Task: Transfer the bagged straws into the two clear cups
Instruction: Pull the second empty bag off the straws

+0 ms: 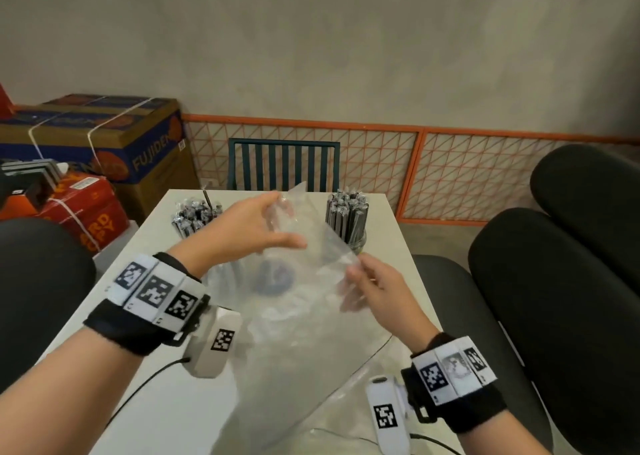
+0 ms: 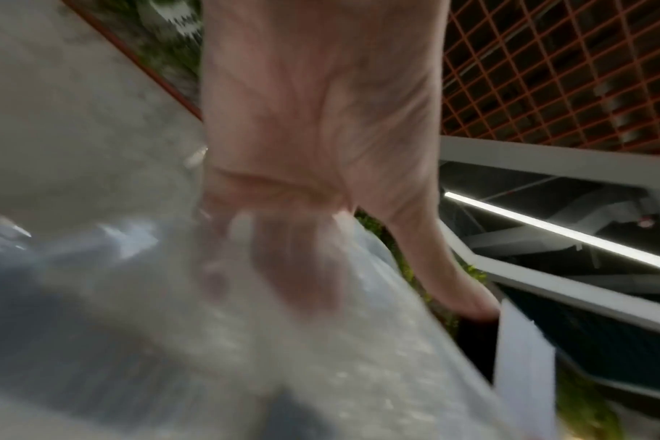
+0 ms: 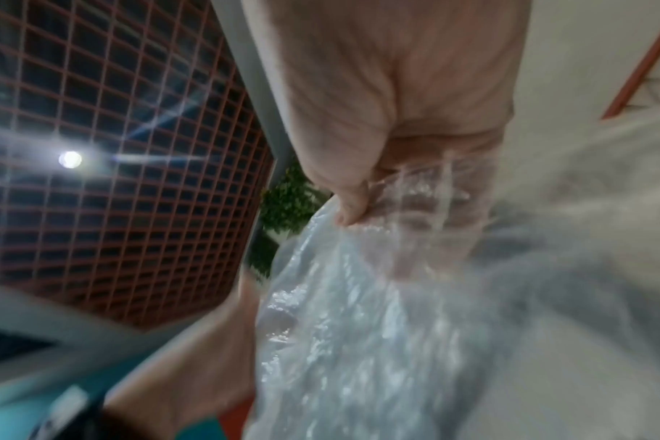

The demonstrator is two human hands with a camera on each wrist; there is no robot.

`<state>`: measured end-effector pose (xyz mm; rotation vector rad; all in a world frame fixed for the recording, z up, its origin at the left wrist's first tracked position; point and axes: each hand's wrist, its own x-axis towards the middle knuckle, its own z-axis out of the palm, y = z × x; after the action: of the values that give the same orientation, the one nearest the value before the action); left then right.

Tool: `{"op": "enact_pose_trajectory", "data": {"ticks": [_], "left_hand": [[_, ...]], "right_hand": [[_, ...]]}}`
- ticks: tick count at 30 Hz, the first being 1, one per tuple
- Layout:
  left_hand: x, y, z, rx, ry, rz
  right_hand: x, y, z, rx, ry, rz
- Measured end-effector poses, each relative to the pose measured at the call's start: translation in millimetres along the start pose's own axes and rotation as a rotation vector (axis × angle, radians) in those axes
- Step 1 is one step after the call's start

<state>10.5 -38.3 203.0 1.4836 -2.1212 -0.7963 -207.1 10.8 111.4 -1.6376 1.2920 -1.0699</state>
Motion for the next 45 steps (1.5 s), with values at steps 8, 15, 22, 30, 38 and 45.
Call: {"op": "enact_pose_trajectory", "data": {"ticks": [8,15,22,30,38,45], "left_hand": [[-21.1,-82.1,-35.4,-0.142,0.065,-0.211],[-60.4,-120.8,62.9,-0.771,-0.281,-0.585],[-82.0,-127.1,76.9,-0.695,0.371,-0.479],[-132.4,-165.6,32.8,-0.564,0.158,-0.611],[-155.7,-220.4,12.6,0.169,-0.054,-0.642],[-148.9,-221.0,64.0,0.339,0.005,-0.804]], "right_hand": [[-3.9,11.2,-32.6,-0.203,0.177,0.035],[-0.4,34.1,12.4,-0.031,0.277,0.099],[-14.7,57.9,32.2,-0.182,0.284,0.195],[-35.9,57.4,95.8,-0.147,-0.083,0.206],[-53.6,63.7,154.9,-0.313,-0.322,0.375],[-30.3,48.5,177.2,-0.516,-0.335,0.275]]}}
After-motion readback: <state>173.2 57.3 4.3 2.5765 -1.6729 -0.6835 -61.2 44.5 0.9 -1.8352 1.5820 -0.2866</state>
